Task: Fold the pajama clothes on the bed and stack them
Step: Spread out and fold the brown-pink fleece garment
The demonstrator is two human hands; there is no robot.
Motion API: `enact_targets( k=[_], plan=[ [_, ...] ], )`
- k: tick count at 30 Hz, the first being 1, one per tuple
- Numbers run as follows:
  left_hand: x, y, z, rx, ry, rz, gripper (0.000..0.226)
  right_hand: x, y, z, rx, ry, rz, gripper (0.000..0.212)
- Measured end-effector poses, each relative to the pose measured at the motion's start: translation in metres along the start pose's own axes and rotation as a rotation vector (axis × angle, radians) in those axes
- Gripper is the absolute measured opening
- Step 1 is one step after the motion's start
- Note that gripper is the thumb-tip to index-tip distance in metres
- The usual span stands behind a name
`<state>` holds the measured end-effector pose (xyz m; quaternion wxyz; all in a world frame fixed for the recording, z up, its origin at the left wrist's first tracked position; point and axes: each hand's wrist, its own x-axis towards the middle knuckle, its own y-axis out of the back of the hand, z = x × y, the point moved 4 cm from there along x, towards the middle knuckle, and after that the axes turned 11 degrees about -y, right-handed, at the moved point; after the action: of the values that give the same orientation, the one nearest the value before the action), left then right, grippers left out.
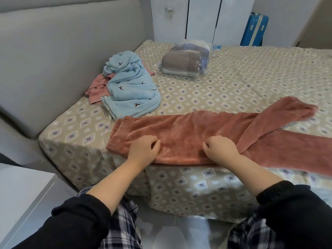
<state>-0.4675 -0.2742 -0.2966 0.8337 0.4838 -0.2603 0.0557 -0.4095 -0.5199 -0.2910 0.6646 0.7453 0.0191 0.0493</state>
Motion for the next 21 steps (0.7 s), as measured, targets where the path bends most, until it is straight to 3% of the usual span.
enact_targets(
  k=[3, 6, 11, 15, 17, 19, 21],
  plan=[
    [0.031, 0.024, -0.029, -0.003, 0.156, 0.131, 0.014, 0.017, 0.013, -0.028, 0.089, 0.023, 0.104, 0.024],
    [0.054, 0.042, -0.078, -0.005, 0.391, 0.168, 0.021, 0.043, 0.023, -0.043, 0.158, 0.067, 0.154, 0.02],
    [0.066, 0.026, -0.154, -0.051, 0.73, -0.139, 0.052, 0.106, 0.023, -0.039, 0.205, 0.118, -0.041, 0.045],
    [0.068, 0.011, -0.176, -0.139, 0.718, -0.137, 0.066, 0.156, 0.001, -0.02, 0.348, -0.089, -0.263, 0.051],
    [0.067, 0.012, -0.177, -0.182, 0.641, -0.091, 0.072, 0.164, -0.022, -0.009, 0.238, -0.168, -0.394, 0.058],
    [0.063, 0.013, -0.177, -0.235, 0.598, -0.054, 0.065, 0.169, -0.039, -0.003, 0.113, -0.15, -0.388, 0.059],
    [0.058, 0.011, -0.176, -0.236, 0.648, -0.046, 0.044, 0.173, -0.046, -0.003, 0.092, -0.125, -0.34, 0.053]
  ],
)
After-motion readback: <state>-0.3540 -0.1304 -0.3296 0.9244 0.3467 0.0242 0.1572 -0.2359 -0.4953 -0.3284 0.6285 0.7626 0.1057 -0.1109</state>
